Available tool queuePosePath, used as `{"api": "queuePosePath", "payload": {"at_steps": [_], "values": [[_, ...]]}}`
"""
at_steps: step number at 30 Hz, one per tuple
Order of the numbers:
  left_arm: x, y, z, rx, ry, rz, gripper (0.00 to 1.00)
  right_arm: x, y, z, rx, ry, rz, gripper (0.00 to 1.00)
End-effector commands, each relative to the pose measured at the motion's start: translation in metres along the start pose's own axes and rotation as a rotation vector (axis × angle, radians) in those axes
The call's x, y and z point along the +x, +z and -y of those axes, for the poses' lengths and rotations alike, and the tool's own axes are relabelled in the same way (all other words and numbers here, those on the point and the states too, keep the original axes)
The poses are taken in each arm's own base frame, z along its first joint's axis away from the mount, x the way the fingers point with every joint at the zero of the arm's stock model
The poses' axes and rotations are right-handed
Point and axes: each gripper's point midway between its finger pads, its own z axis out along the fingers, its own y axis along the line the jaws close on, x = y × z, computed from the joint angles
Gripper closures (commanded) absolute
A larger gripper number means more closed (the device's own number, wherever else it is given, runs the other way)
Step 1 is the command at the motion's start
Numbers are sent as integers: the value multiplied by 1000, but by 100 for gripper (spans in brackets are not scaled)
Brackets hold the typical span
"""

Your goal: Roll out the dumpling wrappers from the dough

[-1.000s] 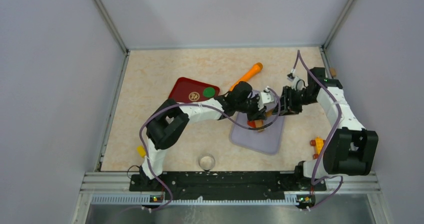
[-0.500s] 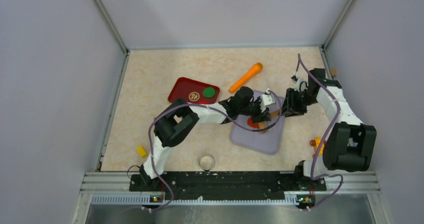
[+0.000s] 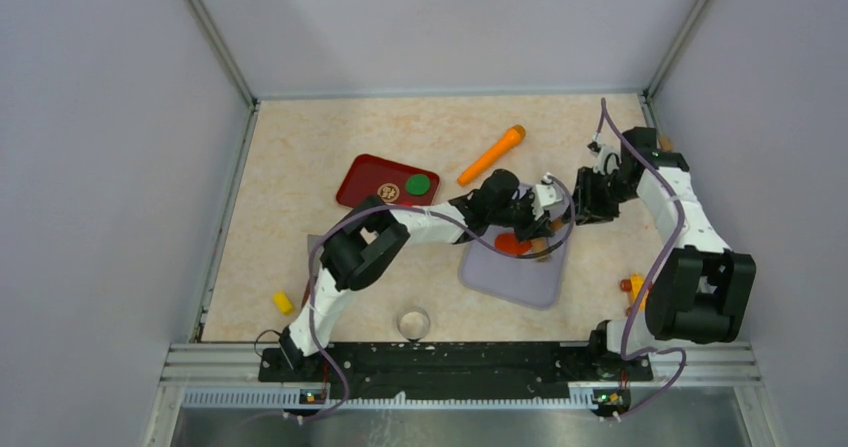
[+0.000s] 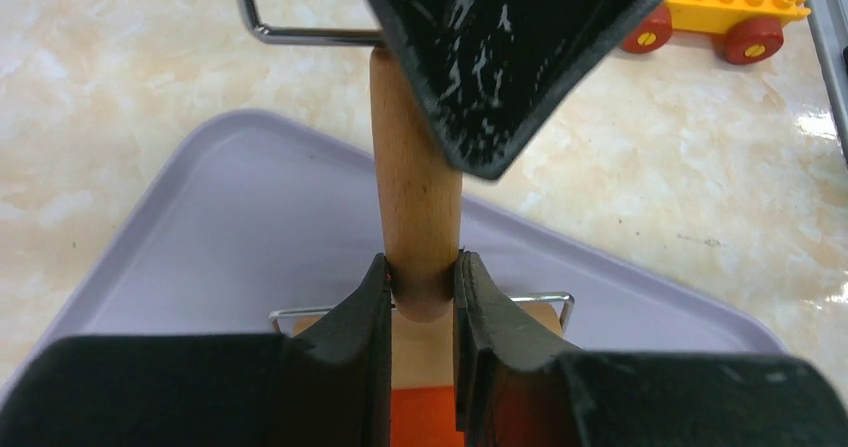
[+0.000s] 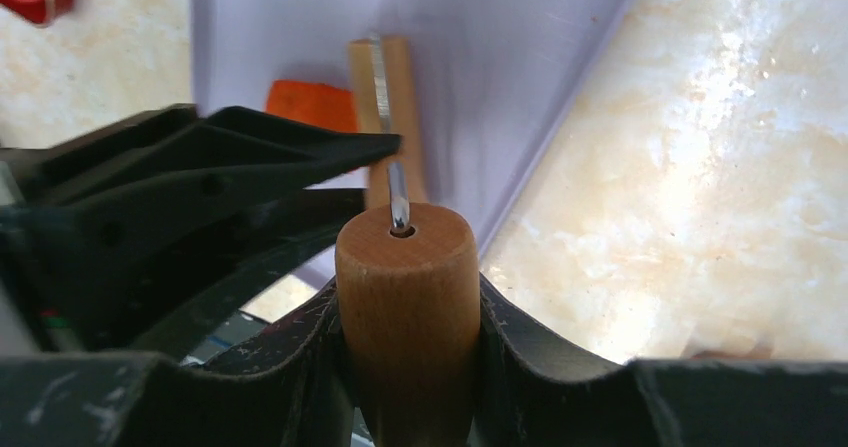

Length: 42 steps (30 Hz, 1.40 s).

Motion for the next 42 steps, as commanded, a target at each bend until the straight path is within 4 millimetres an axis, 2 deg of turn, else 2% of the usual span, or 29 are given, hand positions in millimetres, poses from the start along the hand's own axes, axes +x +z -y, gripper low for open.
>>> {"api": "queuePosePath", "payload": {"at_steps": [1, 4, 6, 10, 12, 15, 23, 31, 37, 42], "values": [[-44, 9, 4, 7, 50, 55, 100, -26, -44, -43, -106, -77, 125, 100], [-73, -5, 3, 12, 72, 85, 100, -30, -65, -66, -189, -108, 165, 100], [-84, -17, 3, 10, 85, 90, 100, -30, -73, -77, -238, -114, 182, 100], [-87, -43, 7, 11, 81, 71, 100, -27, -71, -87, -308, -80, 170, 100], [-78, -51, 11, 20, 83, 39, 100, -23, -62, -86, -325, -58, 144, 100], [-56, -57, 9, 17, 51, -21, 100, -21, -46, -79, -324, -43, 118, 100], [-29, -50, -13, -46, 41, -35, 100, -25, -6, -61, -281, -89, 70, 100], [20, -45, -8, -37, -30, -111, 100, 0, 31, -36, -161, -123, -20, 100], [51, -55, -1, -44, -67, -173, 100, 24, 57, -35, -101, -176, -81, 100], [68, -68, 1, -61, -89, -241, 100, 23, 66, -37, -84, -197, -84, 100]]}}
